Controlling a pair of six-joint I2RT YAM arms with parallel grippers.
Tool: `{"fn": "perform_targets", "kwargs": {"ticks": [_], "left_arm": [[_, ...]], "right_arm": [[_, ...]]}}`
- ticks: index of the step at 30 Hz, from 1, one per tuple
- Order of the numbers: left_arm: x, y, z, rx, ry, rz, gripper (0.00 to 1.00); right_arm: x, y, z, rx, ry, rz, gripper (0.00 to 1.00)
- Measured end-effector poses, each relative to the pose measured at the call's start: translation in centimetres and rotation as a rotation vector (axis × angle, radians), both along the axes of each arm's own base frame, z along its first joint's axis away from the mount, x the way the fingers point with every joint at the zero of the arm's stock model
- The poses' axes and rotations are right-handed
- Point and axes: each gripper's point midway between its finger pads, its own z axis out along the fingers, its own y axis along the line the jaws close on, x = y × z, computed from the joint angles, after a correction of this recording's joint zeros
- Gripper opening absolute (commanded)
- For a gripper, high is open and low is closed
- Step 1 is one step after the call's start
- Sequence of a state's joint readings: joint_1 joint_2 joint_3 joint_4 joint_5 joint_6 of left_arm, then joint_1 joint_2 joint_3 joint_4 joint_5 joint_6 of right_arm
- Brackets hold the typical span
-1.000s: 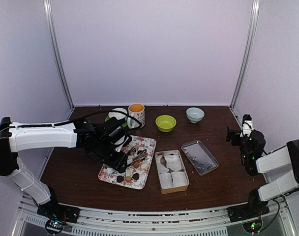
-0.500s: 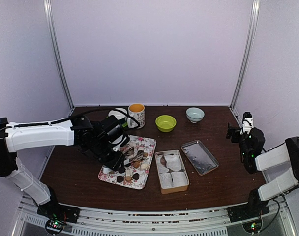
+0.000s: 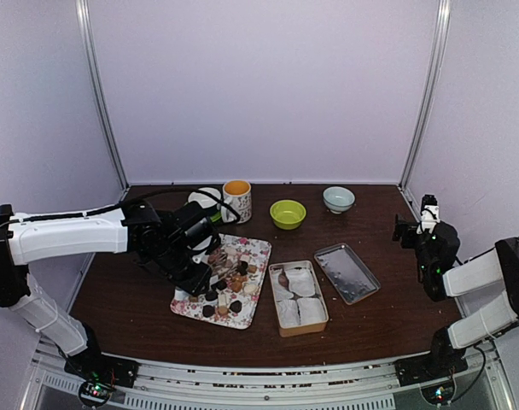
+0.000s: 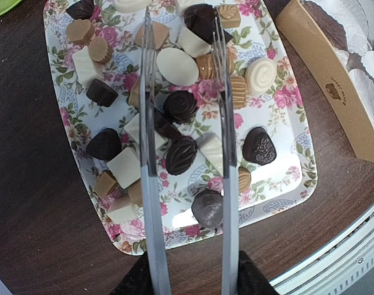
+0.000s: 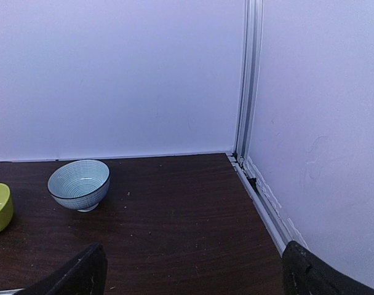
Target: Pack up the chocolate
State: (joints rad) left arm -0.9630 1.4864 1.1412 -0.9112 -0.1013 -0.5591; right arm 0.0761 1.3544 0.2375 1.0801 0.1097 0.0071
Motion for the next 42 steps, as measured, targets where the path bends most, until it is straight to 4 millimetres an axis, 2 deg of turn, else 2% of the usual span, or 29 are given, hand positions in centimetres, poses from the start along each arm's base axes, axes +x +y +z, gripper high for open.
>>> {"fn": "perform_targets", "kwargs": {"ticks": [7, 12, 15, 19, 29, 37, 42], "left_arm": [[-0.2, -0.2, -0.1, -0.01, 0.014, -0.008, 0.41], [-0.4, -0.5, -0.9, 0.003, 0.039, -0.029, 0.4], [-0.3, -0.6, -1.2, 0.015, 0.046, -0.034, 0.36], [0.1, -1.0, -1.1, 0.018, 0.037, -0.033, 0.34], [0.9, -1.1, 0.2, 0.014, -0.008, -0.022, 0.32], [0.6, -0.6, 3.5, -0.061, -0.06, -0.021, 0.35], [0.6, -0.5, 3.1, -0.067, -0.036, 0.008, 0.34]], "right_arm": [[0.0, 0.0, 0.0, 0.0, 0.0, 0.0, 1.0], [0.0, 0.0, 0.0, 0.0, 0.0, 0.0, 1.0], [0.0, 0.0, 0.0, 0.0, 0.0, 0.0, 1.0], [0.0, 0.0, 0.0, 0.0, 0.0, 0.0, 1.0], [0.0, 0.0, 0.0, 0.0, 0.0, -0.001, 1.0], [0.0, 0.0, 0.0, 0.0, 0.0, -0.001, 1.0], [0.0, 0.0, 0.0, 0.0, 0.0, -0.001, 1.0]]}}
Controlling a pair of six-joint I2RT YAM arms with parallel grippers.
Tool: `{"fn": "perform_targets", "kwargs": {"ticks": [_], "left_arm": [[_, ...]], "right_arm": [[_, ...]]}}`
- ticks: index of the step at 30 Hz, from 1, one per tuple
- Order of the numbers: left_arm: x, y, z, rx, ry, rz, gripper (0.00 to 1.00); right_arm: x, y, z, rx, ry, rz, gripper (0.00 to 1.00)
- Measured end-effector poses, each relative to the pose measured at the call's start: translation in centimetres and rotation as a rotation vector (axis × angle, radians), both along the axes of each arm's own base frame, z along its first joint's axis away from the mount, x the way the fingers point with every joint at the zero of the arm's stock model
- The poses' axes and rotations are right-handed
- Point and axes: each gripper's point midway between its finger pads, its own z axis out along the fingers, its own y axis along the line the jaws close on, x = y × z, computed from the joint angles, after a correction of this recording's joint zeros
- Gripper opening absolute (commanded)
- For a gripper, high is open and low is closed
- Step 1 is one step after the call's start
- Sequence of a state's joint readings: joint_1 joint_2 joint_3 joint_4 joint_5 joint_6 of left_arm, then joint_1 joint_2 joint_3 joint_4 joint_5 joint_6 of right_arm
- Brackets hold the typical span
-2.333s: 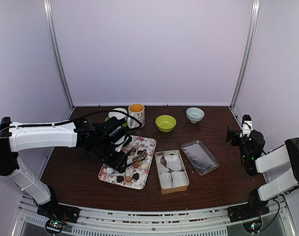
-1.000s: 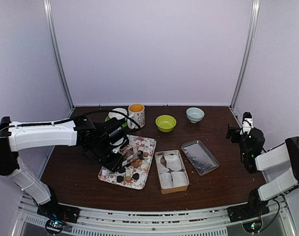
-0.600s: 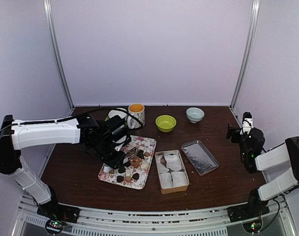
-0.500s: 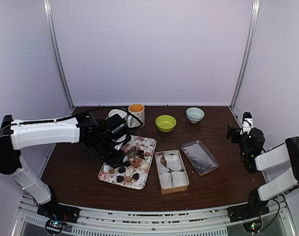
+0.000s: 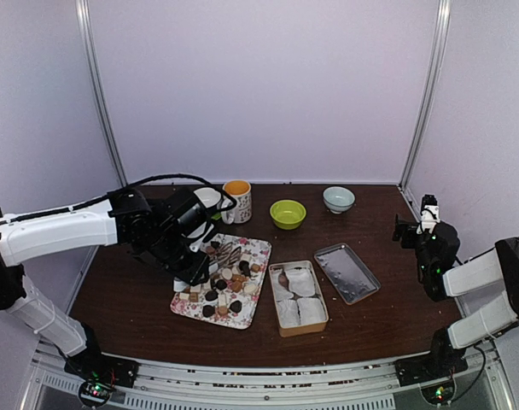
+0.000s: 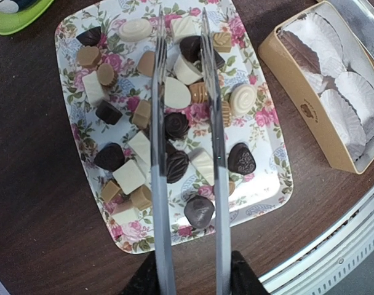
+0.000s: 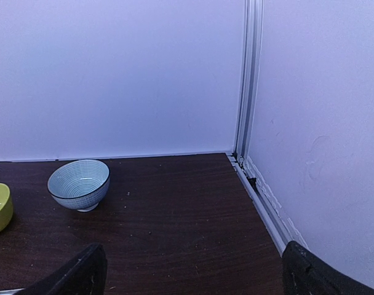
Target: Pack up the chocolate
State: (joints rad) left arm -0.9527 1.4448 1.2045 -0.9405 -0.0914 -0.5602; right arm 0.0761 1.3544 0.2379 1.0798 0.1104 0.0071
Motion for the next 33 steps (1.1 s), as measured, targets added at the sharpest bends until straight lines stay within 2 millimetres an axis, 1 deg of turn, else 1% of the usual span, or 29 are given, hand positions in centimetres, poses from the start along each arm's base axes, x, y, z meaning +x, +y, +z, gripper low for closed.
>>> {"fn": "perform_targets", "kwargs": {"ticks": [5, 8, 12, 15, 19, 23, 33], "left_arm": [[0.4, 0.1, -0.7, -0.023, 0.031, 0.057, 0.33], [0.8, 0.6, -1.2, -0.034, 0.054, 0.093, 0.33], [0.8, 1.2, -1.9, -0.036, 0.084, 0.118, 0.34], [0.5, 1.2, -2.2, -0.036, 0.098, 0.118, 0.36], [-0.2, 1.9, -2.6, -0.03, 0.111, 0.118, 0.38], [-1.0, 2.5, -2.3, -0.041, 0.118, 0.113, 0.38], [-1.8, 3.2, -2.5, -0.039, 0.122, 0.086, 0.38]], "right_arm": [[0.0, 0.0, 0.0, 0.0, 0.0, 0.0, 1.0], [0.0, 0.0, 0.0, 0.0, 0.001, 0.0, 1.0], [0.0, 0.0, 0.0, 0.0, 0.002, 0.0, 1.0], [0.0, 0.0, -0.1, 0.0, 0.004, 0.0, 1.0], [0.0, 0.0, -0.2, -0.001, 0.007, 0.0, 1.0], [0.0, 0.0, -0.2, -0.001, 0.007, 0.0, 1.0], [0.0, 0.0, -0.2, -0.001, 0.007, 0.0, 1.0]]}}
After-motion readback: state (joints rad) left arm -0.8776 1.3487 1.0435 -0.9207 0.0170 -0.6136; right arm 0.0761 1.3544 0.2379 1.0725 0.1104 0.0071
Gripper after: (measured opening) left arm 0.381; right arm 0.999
